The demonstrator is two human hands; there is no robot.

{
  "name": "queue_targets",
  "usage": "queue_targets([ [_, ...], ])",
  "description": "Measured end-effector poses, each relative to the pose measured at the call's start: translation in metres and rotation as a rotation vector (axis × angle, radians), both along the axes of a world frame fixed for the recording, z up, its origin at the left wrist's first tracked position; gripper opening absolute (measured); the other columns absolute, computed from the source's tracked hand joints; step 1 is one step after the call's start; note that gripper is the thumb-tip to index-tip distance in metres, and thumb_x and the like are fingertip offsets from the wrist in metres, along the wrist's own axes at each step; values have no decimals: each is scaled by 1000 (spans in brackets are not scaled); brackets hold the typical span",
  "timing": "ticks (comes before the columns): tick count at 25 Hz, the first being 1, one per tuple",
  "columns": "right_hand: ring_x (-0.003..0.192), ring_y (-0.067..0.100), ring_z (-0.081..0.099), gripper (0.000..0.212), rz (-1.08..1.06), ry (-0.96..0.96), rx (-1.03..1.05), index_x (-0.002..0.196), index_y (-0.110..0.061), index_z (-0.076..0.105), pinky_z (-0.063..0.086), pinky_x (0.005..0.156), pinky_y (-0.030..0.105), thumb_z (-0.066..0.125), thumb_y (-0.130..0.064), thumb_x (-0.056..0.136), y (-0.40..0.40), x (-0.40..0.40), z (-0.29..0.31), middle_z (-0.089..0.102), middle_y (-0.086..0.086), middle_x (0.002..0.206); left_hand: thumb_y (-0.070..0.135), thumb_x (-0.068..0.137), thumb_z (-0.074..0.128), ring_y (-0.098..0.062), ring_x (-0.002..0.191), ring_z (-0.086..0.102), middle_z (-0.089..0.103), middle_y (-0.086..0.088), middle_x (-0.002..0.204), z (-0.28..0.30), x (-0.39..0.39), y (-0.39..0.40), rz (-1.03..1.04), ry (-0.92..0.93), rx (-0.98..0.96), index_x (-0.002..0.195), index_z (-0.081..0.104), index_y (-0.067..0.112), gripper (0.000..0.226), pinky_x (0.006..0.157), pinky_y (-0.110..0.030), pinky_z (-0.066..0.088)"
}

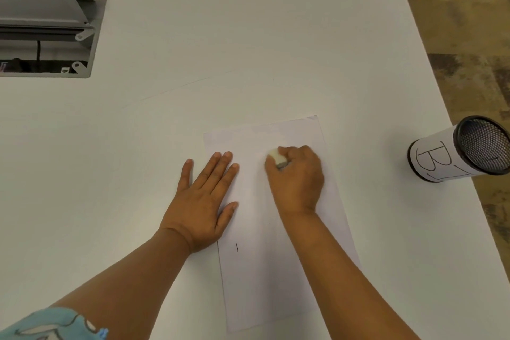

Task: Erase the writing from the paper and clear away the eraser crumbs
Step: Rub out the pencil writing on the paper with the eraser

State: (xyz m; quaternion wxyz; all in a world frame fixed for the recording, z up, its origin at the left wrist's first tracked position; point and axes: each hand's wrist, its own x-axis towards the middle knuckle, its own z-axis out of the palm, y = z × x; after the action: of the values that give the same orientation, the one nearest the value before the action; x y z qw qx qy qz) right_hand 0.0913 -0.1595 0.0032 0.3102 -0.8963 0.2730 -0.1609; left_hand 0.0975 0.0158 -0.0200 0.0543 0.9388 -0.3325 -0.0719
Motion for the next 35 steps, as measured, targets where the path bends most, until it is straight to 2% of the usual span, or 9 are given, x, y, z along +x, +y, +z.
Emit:
queue_targets([
  [2,76,29,58,17,73,7,-11,84,-6,69,45,58,31,72,-18,72,-2,-3,-2,63,13,79,44,91,20,-22,143,10,12,-4,155,0,0,1,0,3,-10,146,12,14,63,112,-50,4],
  [5,81,29,60,20,-59,24,35,89,-7,69,49,64,33,71,-21,75,-29,2,-2,64,12,86,43,92,21,-23,142,12,13,-4,154,0,0,1,-3,10,-22,146,14,13,62,111,-50,4],
  [9,77,13,58,19,-177,-86,228,90,-15,66,40,62,11,71,-27,77,-30,-8,4,62,0,86,43,91,20,-21,143,9,10,-3,155,1,0,1,9,26,-45,146,12,14,62,112,-49,1],
  [13,70,3,56,12,-247,-244,525,90,-25,64,43,60,7,65,-33,81,-22,-51,4,64,-4,83,43,91,20,-20,143,8,10,-2,155,1,0,2,14,47,-68,146,11,15,62,113,-48,-1],
  [20,80,0,49,22,-9,-141,233,107,-14,54,41,68,4,53,-24,88,-6,-89,-18,48,-10,94,50,87,17,-16,143,0,4,-2,155,2,1,5,42,90,-98,146,13,15,69,116,-45,-4],
  [24,83,13,55,21,21,-125,203,107,-12,52,48,68,22,54,-21,88,-8,-90,-19,50,-5,98,79,73,10,-9,140,-19,-14,5,154,8,0,0,136,150,-21,144,-12,22,94,112,-50,-13],
  [26,83,18,57,21,32,-123,176,106,-10,53,49,67,26,55,-20,88,-10,-89,-21,54,0,99,94,53,20,-9,134,-33,-32,11,147,11,5,-5,194,293,47,139,-27,26,119,106,-55,-19],
  [29,82,24,59,21,47,-98,146,103,-8,55,52,67,35,59,-19,86,-9,-88,-22,58,7,99,90,36,51,-14,121,-48,-50,15,130,19,9,-8,271,498,131,123,-44,34,140,100,-60,-22],
  [35,83,14,58,24,91,-128,140,98,-13,65,45,69,21,71,-23,77,2,-92,-19,63,1,92,81,30,67,-17,115,-52,-53,13,127,24,9,-14,328,551,133,119,-46,36,151,96,-61,-24],
])
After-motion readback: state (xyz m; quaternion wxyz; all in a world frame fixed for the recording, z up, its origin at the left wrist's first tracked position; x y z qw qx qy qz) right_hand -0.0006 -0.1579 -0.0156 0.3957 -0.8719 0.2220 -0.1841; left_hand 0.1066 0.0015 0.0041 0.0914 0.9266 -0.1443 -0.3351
